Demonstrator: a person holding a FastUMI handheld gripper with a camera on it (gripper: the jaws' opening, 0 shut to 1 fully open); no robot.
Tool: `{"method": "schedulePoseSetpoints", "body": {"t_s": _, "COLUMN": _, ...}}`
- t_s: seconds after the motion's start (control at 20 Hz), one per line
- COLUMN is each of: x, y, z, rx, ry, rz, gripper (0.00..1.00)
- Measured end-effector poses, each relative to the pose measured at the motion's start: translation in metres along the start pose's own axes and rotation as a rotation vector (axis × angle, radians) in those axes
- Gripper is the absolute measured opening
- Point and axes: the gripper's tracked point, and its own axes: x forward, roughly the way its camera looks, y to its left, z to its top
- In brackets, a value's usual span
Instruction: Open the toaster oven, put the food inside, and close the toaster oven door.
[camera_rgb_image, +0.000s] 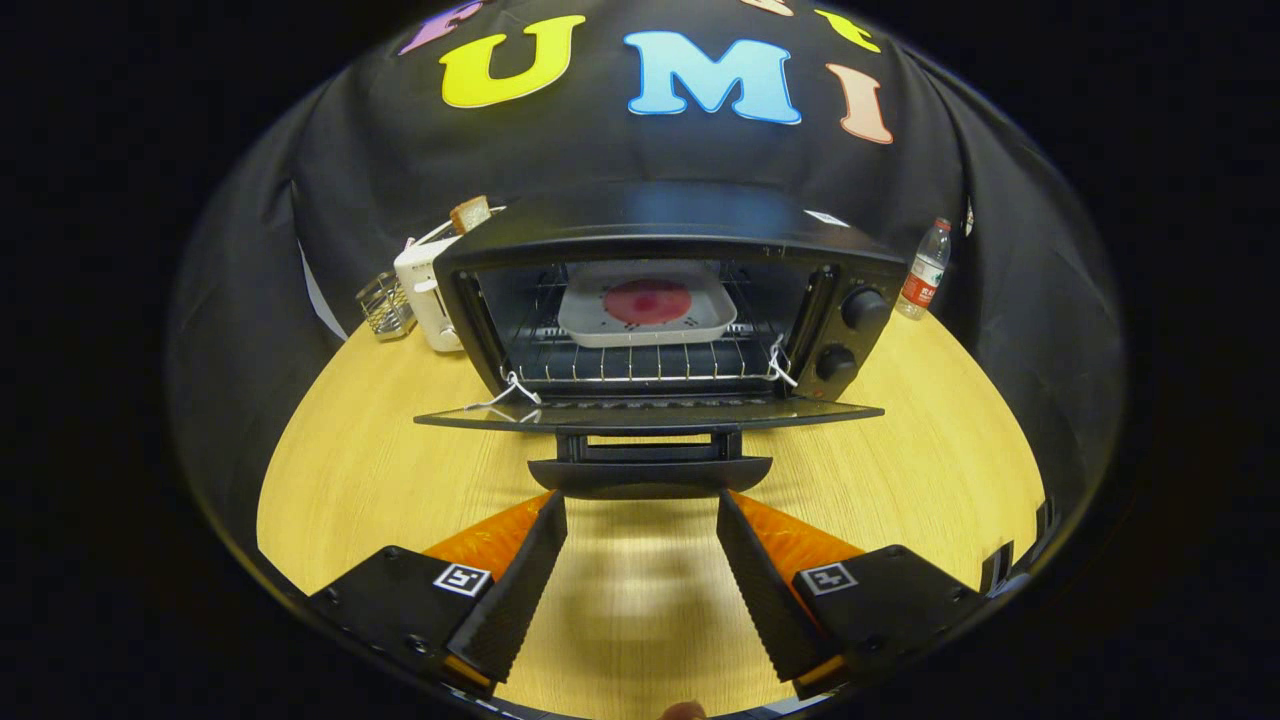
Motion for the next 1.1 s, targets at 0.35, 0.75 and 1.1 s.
{"method": "schedulePoseSetpoints", "body": {"t_s": 0.35, "x": -0.018, "y": -0.001, "z": 0.038, "rx": -0.078, "ry": -0.138, "rz": -0.014, "gripper": 0.97}}
{"method": "schedulePoseSetpoints", "body": {"t_s": 0.75, "x": -0.077, "y": -0.005, "z": 0.073, "rx": -0.102, "ry": -0.338, "rz": 0.010, "gripper": 0.98}}
{"method": "schedulePoseSetpoints", "body": {"t_s": 1.1, "x": -0.159, "y": -0.038, "z": 0.100, "rx": -0.073, "ry": -0.509, "rz": 0.014, "gripper": 0.97}}
